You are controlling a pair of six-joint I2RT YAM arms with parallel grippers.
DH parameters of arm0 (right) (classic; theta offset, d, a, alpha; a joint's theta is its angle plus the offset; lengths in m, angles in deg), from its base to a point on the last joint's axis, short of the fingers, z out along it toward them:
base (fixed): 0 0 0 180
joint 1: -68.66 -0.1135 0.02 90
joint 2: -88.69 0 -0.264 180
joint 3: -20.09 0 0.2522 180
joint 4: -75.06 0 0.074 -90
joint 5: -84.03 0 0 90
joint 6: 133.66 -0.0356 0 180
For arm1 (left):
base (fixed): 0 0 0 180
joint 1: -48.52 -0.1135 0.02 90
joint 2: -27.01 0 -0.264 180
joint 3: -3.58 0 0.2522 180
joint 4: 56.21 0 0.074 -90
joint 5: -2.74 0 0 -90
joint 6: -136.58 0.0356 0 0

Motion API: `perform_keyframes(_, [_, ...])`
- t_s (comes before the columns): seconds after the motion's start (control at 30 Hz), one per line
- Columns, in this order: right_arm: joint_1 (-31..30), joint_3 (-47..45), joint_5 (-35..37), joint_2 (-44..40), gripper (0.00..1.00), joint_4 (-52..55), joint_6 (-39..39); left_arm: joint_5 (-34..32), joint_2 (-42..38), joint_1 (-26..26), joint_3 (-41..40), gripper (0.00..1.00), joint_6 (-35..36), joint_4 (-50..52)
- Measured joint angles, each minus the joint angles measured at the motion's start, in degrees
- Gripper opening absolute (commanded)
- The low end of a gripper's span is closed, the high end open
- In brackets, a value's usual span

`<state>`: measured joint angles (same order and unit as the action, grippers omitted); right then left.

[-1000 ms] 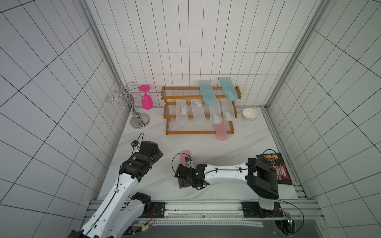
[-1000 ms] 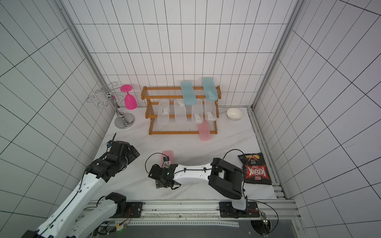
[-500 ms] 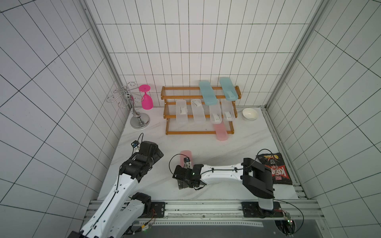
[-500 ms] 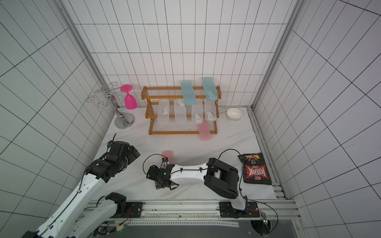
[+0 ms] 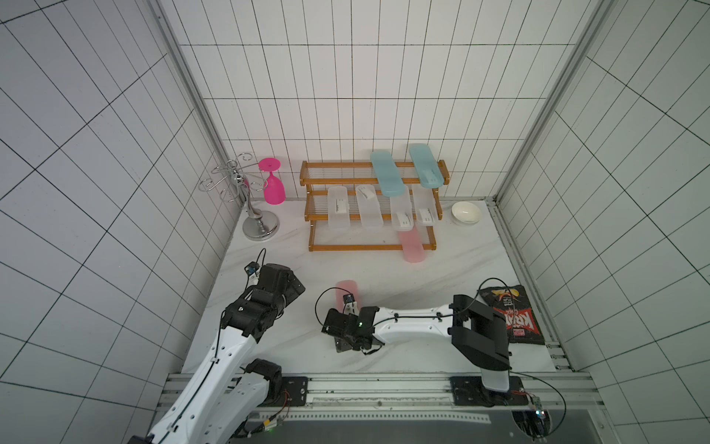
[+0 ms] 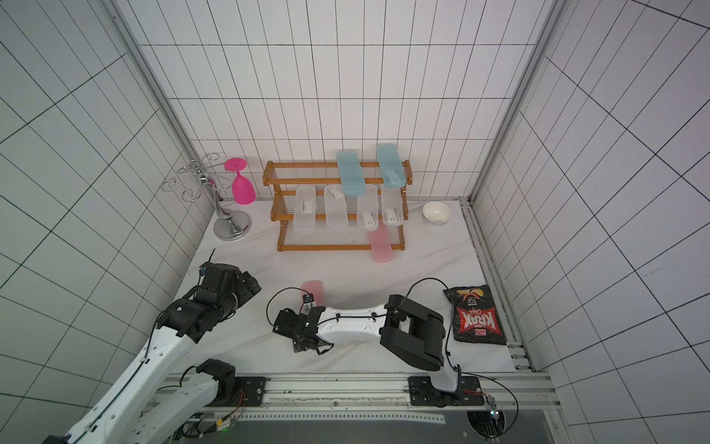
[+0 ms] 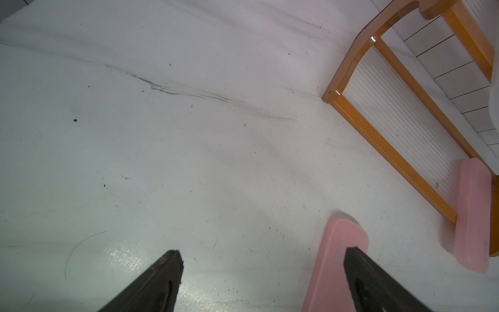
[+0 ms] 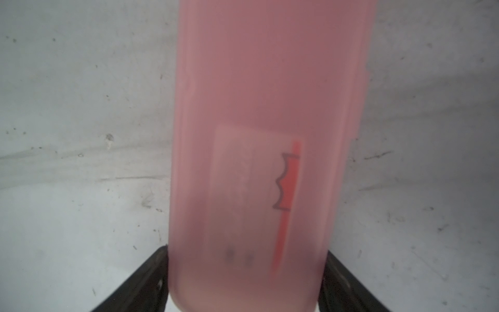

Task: Place the pencil cases on the shelf according to color
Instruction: Pick up the pencil case from the center of the board.

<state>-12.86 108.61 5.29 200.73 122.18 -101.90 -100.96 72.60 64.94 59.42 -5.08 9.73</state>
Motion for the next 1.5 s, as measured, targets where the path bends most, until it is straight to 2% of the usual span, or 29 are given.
perform_keyframes(0.07, [-0.02, -0.22, 0.44, -0.28, 0.83, 0.22, 0.09, 0.0, 0.0, 0.0, 0.0, 0.98, 0.13, 0.13])
perform_keyframes(0.3, [-0.24, -1.49, 1.86, -2.93, 0.98, 3.5, -0.07, 0.0, -0.04, 0.0, 0.02, 0.97, 0.28, 0.39])
perform_keyframes(0.63, [-0.35, -1.31, 1.57, -3.15, 0.99, 4.61, -0.04, 0.02, -0.57, 0.0, 0.02, 0.97, 0.26, 0.42])
perform_keyframes(0.87, [-0.98, 0.63, 0.63, 0.37, 0.99, 5.4, 0.15, 0.07, -0.57, 0.0, 0.02, 0.97, 0.28, 0.39])
perform_keyframes(0.97, [-1.03, 1.14, 0.24, 0.79, 0.94, 5.46, 0.33, 0.07, -0.57, 0.0, 0.02, 0.97, 0.31, 0.39])
perform_keyframes(1.17, [-1.07, 1.2, 0.63, 0.79, 0.77, 5.55, 0.33, 0.04, -0.31, 0.0, 0.04, 0.98, 0.35, 0.35])
perform_keyframes(1.37, [-1.11, 0.52, 2.58, 0.0, 0.68, 5.68, 0.57, 0.04, 0.37, 0.0, 0.22, 0.97, 0.72, 0.31])
perform_keyframes(1.5, [-0.92, -2.49, 4.83, -4.57, 0.64, 6.16, 0.66, 0.02, 0.46, 0.0, 0.61, 0.97, 0.96, 0.28])
